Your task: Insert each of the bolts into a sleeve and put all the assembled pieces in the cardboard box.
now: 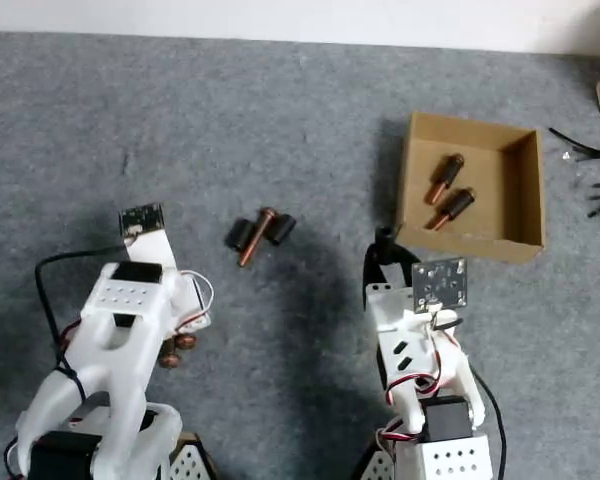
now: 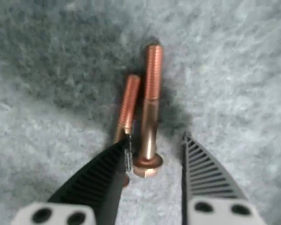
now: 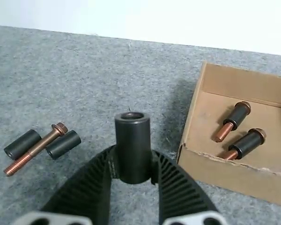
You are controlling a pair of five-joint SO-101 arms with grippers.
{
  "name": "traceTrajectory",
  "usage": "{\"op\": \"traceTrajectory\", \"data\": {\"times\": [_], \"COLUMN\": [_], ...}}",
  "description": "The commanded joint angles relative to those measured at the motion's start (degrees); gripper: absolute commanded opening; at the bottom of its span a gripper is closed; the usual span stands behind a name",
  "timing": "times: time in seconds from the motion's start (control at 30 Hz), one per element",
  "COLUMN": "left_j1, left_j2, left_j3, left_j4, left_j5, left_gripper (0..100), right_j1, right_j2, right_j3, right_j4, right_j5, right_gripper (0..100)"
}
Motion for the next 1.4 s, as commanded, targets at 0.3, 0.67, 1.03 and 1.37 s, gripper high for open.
{"op": "traceTrajectory", "data": {"times": [0.3, 0.67, 1.03, 1.37], "left_j1": [-0.84, -0.66, -2.59, -18.86], "left_j2": [0.04, -0.40, -7.69, -25.98], "left_j3": [3.74, 4.00, 0.13, 0.48], "left_j4": [-6.24, -9.49, -9.49, -7.91], "left_j5": [0.00, -1.23, -79.91, -115.96], "left_gripper": [15, 0, 0, 0], "right_j1": [0.48, 0.75, 1.71, 1.71], "right_j2": [-0.57, -0.57, -0.57, -0.57], "right_j3": [7.60, 7.60, 7.60, 7.60], "right_j4": [-1.63, -1.45, -1.45, -1.63], "right_j5": [0.62, 0.62, 0.62, 0.62], "right_gripper": [0.5, 0.5, 0.6, 0.9]}}
